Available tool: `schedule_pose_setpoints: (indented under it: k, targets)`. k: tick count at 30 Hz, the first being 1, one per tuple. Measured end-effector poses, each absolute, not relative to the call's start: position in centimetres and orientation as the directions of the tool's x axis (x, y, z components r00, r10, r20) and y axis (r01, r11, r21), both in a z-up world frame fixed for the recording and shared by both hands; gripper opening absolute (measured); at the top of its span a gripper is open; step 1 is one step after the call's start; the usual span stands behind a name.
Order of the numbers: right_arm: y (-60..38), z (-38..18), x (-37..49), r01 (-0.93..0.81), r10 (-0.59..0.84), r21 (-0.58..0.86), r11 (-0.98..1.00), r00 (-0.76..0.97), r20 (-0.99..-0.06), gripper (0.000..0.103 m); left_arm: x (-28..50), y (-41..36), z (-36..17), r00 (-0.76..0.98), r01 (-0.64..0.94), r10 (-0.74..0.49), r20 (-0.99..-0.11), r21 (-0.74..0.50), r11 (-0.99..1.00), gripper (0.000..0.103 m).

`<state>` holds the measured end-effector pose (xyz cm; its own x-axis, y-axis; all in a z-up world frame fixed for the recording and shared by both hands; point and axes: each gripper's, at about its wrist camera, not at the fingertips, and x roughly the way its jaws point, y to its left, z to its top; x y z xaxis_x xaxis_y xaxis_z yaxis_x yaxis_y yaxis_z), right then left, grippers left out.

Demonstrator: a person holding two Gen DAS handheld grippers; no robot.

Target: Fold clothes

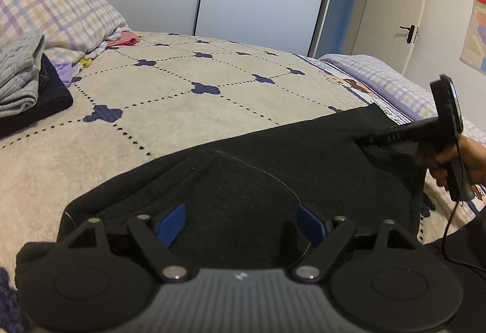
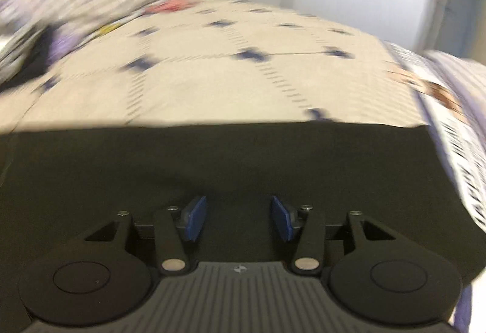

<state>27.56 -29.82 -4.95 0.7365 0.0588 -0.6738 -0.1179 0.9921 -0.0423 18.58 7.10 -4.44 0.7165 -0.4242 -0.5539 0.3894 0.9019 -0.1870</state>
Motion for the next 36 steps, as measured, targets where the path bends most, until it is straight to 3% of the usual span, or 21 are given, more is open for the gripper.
schedule_pose_setpoints:
  k: [6, 11, 18, 24, 27, 34, 35, 36]
  targets:
    - [-33.7, -3.2, 23.5, 0.084, -0.028, 0.048, 0.995, 0.723, -0.690, 0.050, 19.0, 6.0, -3.3, 0.710, 0.438, -0.476, -0.520, -0.203, 0.876, 0.082]
    - [-37.1, -3.6, 19.0, 0.164, 0.006, 0.183, 0.969, 0.728, -0.686, 0.050, 20.1, 2.8, -1.4, 0.680, 0.485, -0.516, -0.520, -0.208, 0.849, 0.083]
    - [-40.0, -5.9, 15.6, 0.202, 0.097, 0.394, 0.896, 0.778, -0.620, 0.050, 24.9, -4.0, 0.3, 0.587, 0.660, -0.558, -0.587, -0.053, 0.750, 0.087]
    - [-41.3, -8.3, 14.0, 0.002, 0.396, 0.638, 0.770, 0.783, -0.481, 0.049, 33.8, -6.8, -2.2, 0.445, 0.676, -0.619, -0.648, -0.211, 0.706, 0.084]
    - [-41.1, -9.1, 14.5, -0.036, 0.454, 0.682, 0.731, 0.771, -0.446, 0.049, 37.4, -7.7, -3.9, 0.380, 0.650, -0.647, -0.662, -0.306, 0.695, 0.077]
    - [-37.3, -9.7, 17.1, -0.134, 0.582, 0.732, 0.668, 0.706, -0.403, 0.049, 40.5, -7.5, -6.3, 0.229, 0.588, -0.782, -0.579, -0.558, 0.585, 0.074]
    - [-36.4, -9.8, 17.6, -0.144, 0.590, 0.732, 0.666, 0.701, -0.399, 0.049, 40.4, -7.6, -6.4, 0.238, 0.582, -0.778, -0.582, -0.556, 0.594, 0.063]
    - [-35.6, -9.8, 17.9, -0.145, 0.587, 0.726, 0.672, 0.702, -0.403, 0.041, 40.2, -7.7, -6.4, 0.262, 0.576, -0.761, -0.593, -0.537, 0.616, 0.049]
